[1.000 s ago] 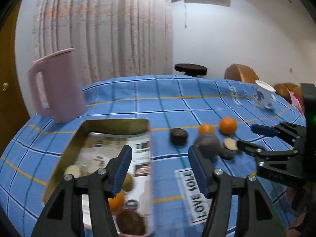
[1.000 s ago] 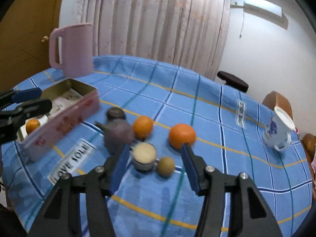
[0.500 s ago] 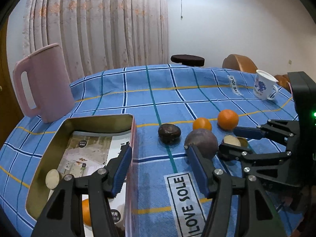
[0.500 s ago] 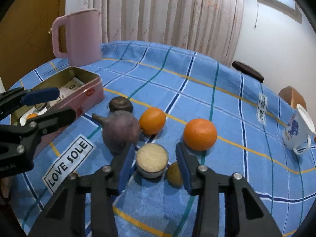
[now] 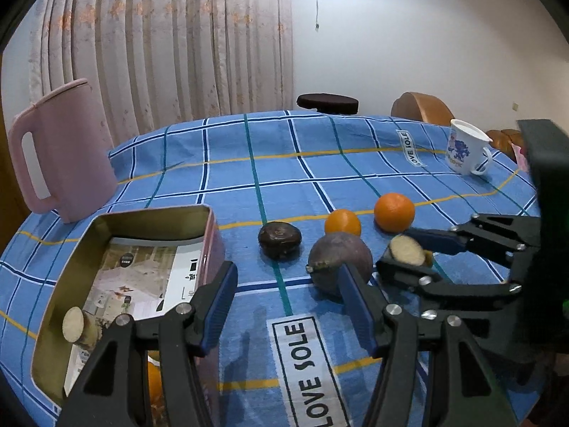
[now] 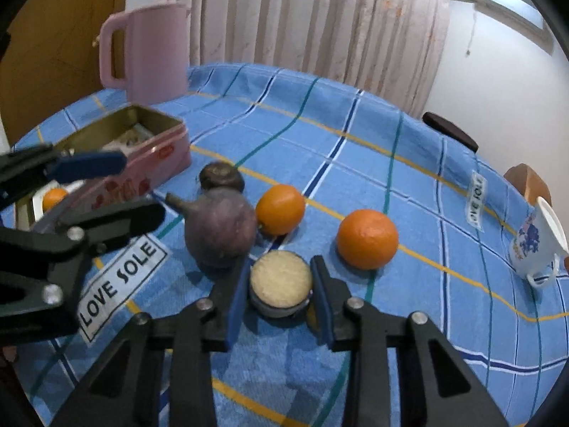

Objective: Organize fruits
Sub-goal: 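Grasp the purple round fruit with the left tool while the right tool grasps another beige-topped jar, then lift and carry the purple fruit in the left tool over the tin while the right tool carries the jar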

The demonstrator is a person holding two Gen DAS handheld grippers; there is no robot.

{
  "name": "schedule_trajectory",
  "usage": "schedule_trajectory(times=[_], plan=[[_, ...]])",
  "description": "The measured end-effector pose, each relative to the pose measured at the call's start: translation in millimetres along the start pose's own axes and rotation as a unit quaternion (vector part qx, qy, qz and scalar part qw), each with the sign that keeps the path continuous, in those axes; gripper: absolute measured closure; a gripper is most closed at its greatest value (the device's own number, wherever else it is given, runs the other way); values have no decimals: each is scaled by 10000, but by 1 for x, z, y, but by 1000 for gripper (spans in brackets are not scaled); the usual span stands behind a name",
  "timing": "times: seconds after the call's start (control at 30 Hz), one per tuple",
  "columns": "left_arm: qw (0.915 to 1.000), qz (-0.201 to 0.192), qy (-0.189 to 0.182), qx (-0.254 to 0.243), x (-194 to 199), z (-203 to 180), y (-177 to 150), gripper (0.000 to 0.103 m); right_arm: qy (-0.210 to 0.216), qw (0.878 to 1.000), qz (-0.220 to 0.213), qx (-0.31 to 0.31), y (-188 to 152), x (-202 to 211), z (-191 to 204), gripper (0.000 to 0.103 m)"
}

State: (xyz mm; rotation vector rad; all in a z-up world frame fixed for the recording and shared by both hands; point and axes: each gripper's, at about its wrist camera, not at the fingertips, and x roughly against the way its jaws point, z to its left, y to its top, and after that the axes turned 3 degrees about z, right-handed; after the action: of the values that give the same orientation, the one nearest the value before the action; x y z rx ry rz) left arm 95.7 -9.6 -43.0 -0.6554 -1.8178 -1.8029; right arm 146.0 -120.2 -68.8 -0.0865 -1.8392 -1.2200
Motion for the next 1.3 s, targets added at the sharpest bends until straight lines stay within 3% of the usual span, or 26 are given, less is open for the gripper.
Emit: schedule_trajectory(times=[0.33, 0.7, 0.73, 0.87, 1.3], plan=[[9995, 192, -238, -100, -15, -19, 3, 42, -185, 9897, -665, -1257, -8, 28, -44, 66], [9939, 701, -837, 176, -48, -20, 14, 42, -250, 9886, -697, -1311, -9, 31, -44, 66], [9936, 700, -863, 196, -49, -19, 14, 50, -259, 9887, -691, -1302, -9, 31, -44, 66], [9928, 692, -957, 226, -48, -18, 14, 50, -238, 9897, -669, -1242, -8, 29, -42, 65], [9970, 217, -674, 301, -30, -12, 12, 50, -278, 9894, -828, -1162, -9, 34, -38, 65]])
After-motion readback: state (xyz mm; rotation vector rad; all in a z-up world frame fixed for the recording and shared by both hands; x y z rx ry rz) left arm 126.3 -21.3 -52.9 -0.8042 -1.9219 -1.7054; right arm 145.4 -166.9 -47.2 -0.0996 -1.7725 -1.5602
